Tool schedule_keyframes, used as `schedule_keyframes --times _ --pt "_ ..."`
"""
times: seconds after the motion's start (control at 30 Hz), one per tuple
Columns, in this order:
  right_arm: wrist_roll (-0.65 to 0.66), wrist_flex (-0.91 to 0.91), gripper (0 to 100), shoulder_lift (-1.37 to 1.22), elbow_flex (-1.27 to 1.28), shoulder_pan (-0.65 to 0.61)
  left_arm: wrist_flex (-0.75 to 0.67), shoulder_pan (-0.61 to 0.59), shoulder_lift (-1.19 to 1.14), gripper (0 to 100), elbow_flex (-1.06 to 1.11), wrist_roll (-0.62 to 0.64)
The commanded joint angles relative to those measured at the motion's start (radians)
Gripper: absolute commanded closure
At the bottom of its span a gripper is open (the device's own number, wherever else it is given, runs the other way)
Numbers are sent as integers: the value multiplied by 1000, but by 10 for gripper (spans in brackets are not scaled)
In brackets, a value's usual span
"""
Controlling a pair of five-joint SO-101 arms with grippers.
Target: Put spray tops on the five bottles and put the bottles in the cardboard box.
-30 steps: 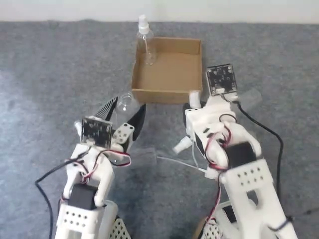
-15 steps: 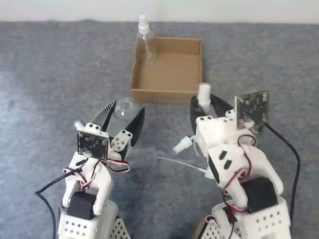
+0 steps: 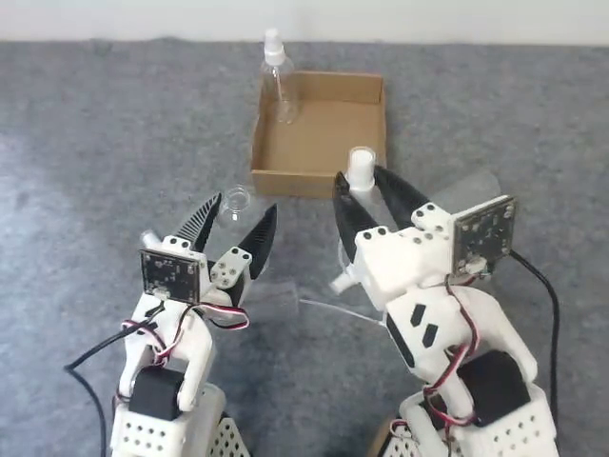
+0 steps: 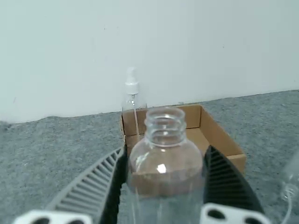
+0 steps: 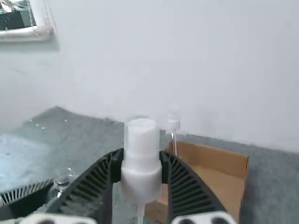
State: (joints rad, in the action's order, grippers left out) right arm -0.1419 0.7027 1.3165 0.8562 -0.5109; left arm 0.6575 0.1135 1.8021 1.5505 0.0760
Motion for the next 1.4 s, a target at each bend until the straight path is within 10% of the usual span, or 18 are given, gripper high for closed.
schedule_keyframes --times 0.0,1.37 --pt "-2 -67 992 18 -129 -13 2 -6 21 779 -8 17" --pt "-61 -739 992 -390 -219 -156 0 -32 20 779 -5 12"
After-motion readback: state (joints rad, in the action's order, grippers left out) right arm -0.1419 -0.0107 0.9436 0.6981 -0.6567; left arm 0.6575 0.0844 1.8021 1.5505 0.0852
